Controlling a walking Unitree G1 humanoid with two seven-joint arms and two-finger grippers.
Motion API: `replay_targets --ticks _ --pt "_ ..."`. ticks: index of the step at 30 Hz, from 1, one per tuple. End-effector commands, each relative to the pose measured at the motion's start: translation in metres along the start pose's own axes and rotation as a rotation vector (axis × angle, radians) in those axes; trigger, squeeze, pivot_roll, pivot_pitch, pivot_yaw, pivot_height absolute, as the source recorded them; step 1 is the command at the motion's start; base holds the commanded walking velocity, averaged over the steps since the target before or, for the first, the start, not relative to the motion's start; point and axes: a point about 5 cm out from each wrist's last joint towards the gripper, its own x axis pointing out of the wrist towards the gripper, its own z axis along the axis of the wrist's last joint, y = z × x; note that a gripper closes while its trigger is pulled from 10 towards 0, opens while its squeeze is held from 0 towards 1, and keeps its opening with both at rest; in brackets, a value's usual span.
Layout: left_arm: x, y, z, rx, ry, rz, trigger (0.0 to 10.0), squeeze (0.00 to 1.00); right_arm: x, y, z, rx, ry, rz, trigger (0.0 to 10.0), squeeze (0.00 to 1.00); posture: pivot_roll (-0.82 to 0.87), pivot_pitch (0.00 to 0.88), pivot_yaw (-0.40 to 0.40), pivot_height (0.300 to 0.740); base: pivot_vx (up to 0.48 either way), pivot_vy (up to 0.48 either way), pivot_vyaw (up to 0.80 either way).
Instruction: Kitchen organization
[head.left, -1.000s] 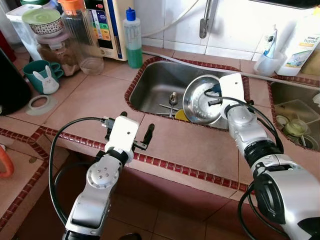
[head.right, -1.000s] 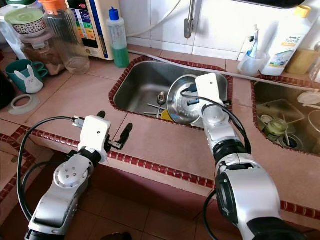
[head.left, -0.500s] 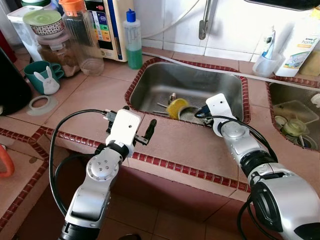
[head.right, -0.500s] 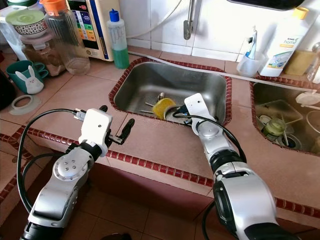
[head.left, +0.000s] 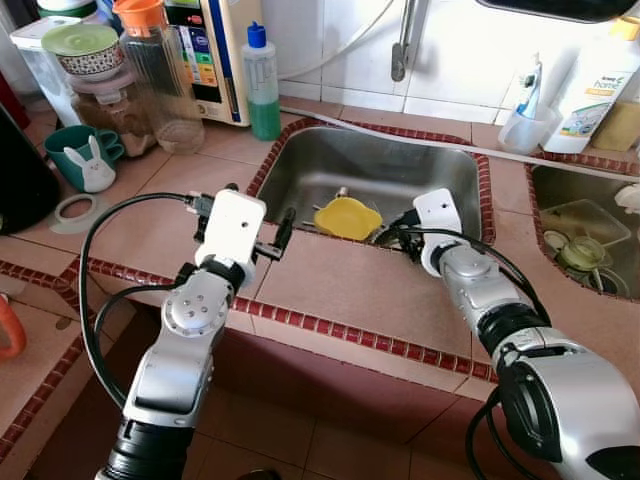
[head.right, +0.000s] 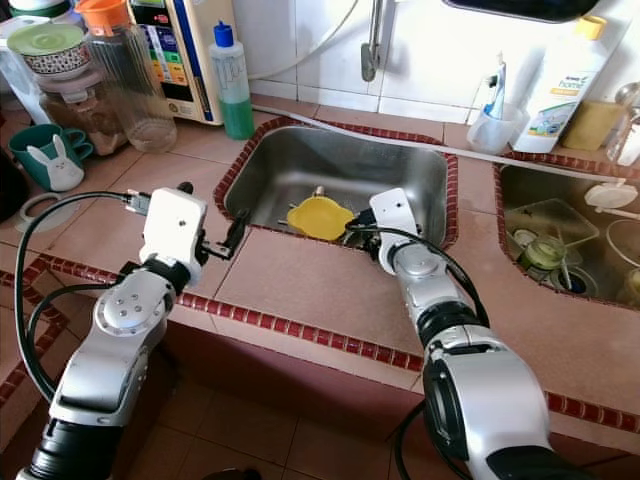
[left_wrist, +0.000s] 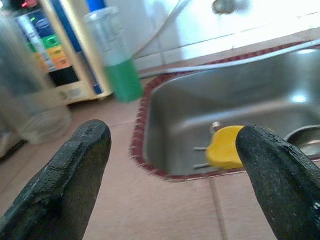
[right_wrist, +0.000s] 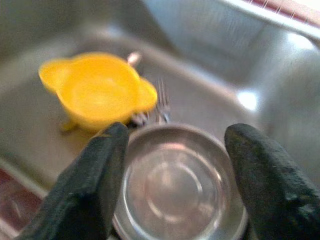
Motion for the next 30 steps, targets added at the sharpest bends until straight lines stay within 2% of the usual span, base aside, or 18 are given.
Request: replay_targets --ticks 1,4,8,9,15,20,24,26,28,30 --pt "0.003 0.008 0.004 0.006 -0.017 0.032 10.0 0.00 0.001 -0.007 0.021 0.033 -0.089 -0.005 10.0 1.00 0.14 0.084 0.020 0.740 0.000 0.000 0.00" --pt "0.004 0.014 0.002 -0.012 -0.017 0.060 10.0 0.00 0.000 -0.012 0.033 0.062 -0.161 -0.007 10.0 1.00 0.12 0.076 0.019 0.740 0.000 0.000 0.00" --pt "0.004 0.019 0.000 0.005 -0.018 0.093 10.0 0.00 -0.003 -0.018 0.044 0.079 -0.242 -0.022 10.0 1.00 0.10 0.065 0.018 0.740 0.000 0.000 0.00" --pt "0.005 0.019 -0.001 -0.004 -0.023 0.105 10.0 0.00 -0.007 -0.025 0.049 0.094 -0.294 -0.044 10.0 1.00 0.08 0.057 0.018 0.740 0.000 0.000 0.00" --pt "0.006 0.017 -0.003 -0.057 -0.026 0.143 10.0 0.00 -0.020 -0.036 0.048 0.101 -0.371 -0.091 10.0 1.00 0.04 0.041 0.018 0.740 0.000 0.000 0.00" --pt "0.002 0.017 -0.008 -0.084 -0.017 0.205 10.0 0.00 -0.045 -0.041 0.041 0.108 -0.424 -0.145 10.0 1.00 0.00 0.024 0.025 0.740 0.000 0.000 0.00" --pt "-0.001 0.017 -0.013 -0.115 0.009 0.207 10.0 0.00 -0.057 -0.039 0.038 0.121 -0.421 -0.156 10.0 1.00 -0.02 0.014 0.032 0.740 0.000 0.000 0.00" --pt "-0.004 0.015 -0.014 -0.141 0.023 0.201 10.0 0.00 -0.066 -0.034 0.034 0.129 -0.413 -0.159 10.0 1.00 -0.03 0.012 0.032 0.740 0.000 0.000 0.00" --pt "-0.009 0.014 -0.013 -0.109 0.023 0.241 10.0 0.00 -0.077 -0.025 0.030 0.144 -0.408 -0.155 10.0 1.00 -0.04 0.008 0.031 0.740 0.000 0.000 0.00" --pt "-0.011 0.011 -0.014 -0.153 0.031 0.220 10.0 0.00 -0.082 -0.018 0.029 0.150 -0.410 -0.149 10.0 1.00 -0.04 0.003 0.029 0.740 0.000 0.000 0.00"
